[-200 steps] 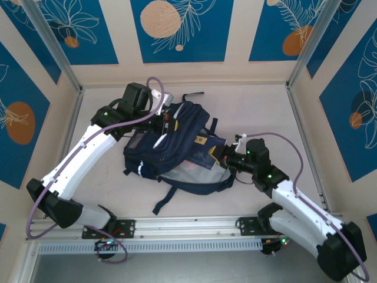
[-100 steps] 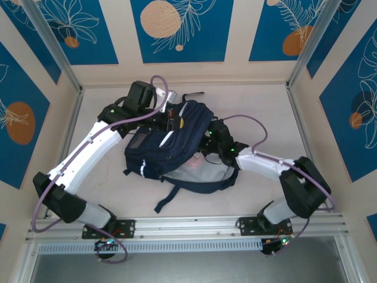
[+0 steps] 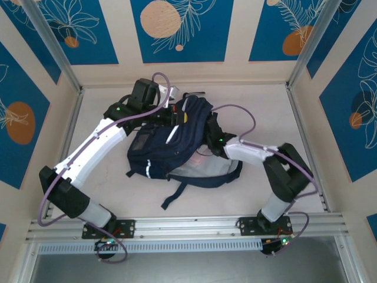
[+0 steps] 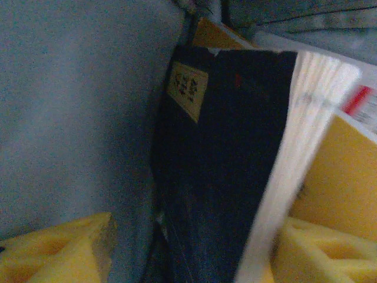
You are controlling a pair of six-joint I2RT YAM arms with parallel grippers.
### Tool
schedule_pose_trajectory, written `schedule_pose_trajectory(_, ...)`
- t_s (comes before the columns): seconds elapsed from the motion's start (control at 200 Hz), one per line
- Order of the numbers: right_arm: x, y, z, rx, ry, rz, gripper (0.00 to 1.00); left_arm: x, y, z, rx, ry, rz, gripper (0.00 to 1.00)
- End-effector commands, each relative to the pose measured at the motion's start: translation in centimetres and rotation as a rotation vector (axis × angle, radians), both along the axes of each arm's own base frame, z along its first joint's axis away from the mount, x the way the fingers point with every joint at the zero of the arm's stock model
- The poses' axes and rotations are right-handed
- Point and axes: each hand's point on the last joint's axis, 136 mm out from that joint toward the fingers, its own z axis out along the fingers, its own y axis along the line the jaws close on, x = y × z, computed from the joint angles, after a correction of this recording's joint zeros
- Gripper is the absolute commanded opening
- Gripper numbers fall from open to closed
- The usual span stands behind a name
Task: Pack the student bag
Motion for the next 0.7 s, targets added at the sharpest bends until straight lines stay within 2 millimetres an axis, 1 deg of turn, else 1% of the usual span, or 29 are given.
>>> schedule_pose_trajectory(0.0, -2.7, -3.8, -0.1, -0.116, -0.02, 0.019, 0.69, 2.0, -1.0, 3.1, -0.096, -0.128, 0.005, 0.0)
schedule_pose_trajectory(0.075, -4.8, -6.4, -0.7, -0.138, -0.006, 0.002, 0.69, 2.6, -1.4, 1.9, -0.087, -0.093, 0.016, 0.0)
schedule_pose_trajectory(0.155, -6.7, -9.2, -1.1, -0.181, -0.024, -0.04, 0.65, 3.3, -2.0, 0.6, -0.091, -0.052, 0.025, 0.0)
schedule_pose_trajectory(0.235, -8.7, -12.4, -1.9, -0.255, -0.016, -0.102, 0.57, 4.0, -2.6, -1.2, -0.096, -0.009, 0.038, 0.0)
schedule_pose_trajectory(0.24, -9.0, -12.8, -2.3, -0.27, -0.002, -0.104, 0.56, 4.0, -2.7, -1.2, -0.097, -0.009, 0.036, 0.0)
schedule_pose_trajectory(0.305, -10.7, -16.2, -3.1, -0.356, 0.022, -0.189, 0.49, 4.3, -3.3, -3.0, -0.079, 0.027, 0.036, 0.0)
schedule_pose_trajectory(0.31, -10.7, -16.2, -3.1, -0.356, 0.022, -0.189, 0.49, 4.3, -3.4, -3.1, -0.078, 0.027, 0.036, 0.0)
schedule_pose_trajectory(0.325, -11.2, -17.3, -3.3, -0.379, 0.025, -0.218, 0.46, 4.4, -3.5, -3.6, -0.07, 0.037, 0.038, 0.0)
schedule_pose_trajectory(0.38, -12.5, -20.1, -3.3, -0.425, 0.017, -0.298, 0.4, 4.2, -4.4, -5.1, -0.045, 0.061, 0.03, 0.0)
schedule_pose_trajectory(0.435, -13.5, -22.1, -3.0, -0.442, -0.008, -0.349, 0.34, 3.9, -5.4, -6.8, -0.014, 0.079, 0.017, 0.0)
schedule_pose_trajectory(0.475, -13.9, -22.8, -2.6, -0.437, -0.035, -0.361, 0.28, 3.6, -6.1, -8.1, 0.009, 0.094, 0.008, 0.0)
schedule_pose_trajectory(0.55, -14.4, -23.0, -1.7, -0.427, -0.084, -0.331, 0.19, 3.2, -7.6, -10.5, 0.049, 0.13, 0.001, 0.0)
schedule_pose_trajectory(0.63, -14.6, -23.4, -1.6, -0.453, -0.074, -0.321, 0.13, 3.4, -8.7, -12.7, 0.065, 0.172, 0.028, 0.0)
schedule_pose_trajectory(0.695, -14.4, -23.3, -1.4, -0.467, -0.064, -0.299, 0.1, 3.8, -9.7, -13.9, 0.061, 0.2, 0.05, 0.0)
